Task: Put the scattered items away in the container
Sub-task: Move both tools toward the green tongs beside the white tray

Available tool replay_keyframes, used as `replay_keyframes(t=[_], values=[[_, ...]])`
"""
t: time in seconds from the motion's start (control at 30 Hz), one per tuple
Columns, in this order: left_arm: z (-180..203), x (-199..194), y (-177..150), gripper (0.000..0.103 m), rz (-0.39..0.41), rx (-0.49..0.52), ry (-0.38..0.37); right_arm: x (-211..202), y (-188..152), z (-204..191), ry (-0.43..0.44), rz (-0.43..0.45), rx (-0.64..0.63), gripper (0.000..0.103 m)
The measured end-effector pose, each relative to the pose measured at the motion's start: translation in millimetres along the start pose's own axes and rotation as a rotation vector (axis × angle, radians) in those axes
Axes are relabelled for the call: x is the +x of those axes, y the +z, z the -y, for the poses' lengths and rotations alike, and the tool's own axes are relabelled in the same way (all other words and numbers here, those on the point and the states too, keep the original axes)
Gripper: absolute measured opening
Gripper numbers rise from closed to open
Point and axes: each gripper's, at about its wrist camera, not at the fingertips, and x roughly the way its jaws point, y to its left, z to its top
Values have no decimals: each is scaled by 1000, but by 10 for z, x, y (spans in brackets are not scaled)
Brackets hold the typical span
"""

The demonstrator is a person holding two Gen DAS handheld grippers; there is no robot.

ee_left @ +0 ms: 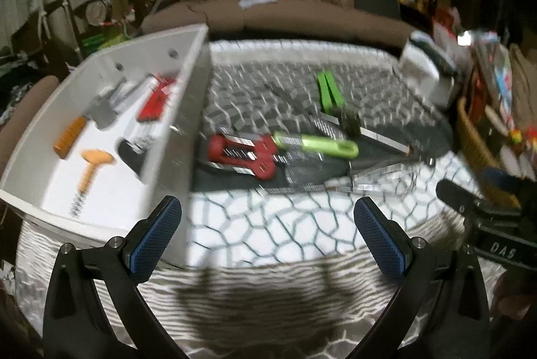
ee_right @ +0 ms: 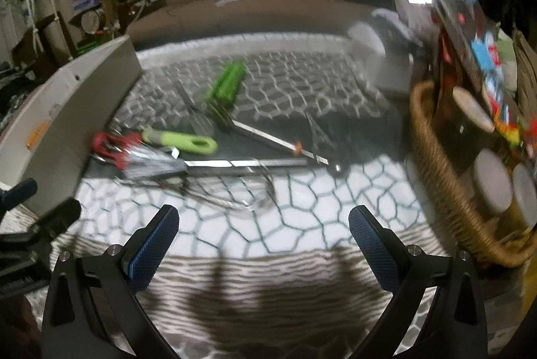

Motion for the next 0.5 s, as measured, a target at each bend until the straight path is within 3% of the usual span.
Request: replay_keyframes(t=[0.2, 0.5], values=[[-352, -479, 289, 103, 62, -24, 44, -478, 268, -287, 24, 53, -30, 103], [-744, -1008, 430, 103, 118, -31, 73, -994, 485, -711, 66, 101, -53, 103]])
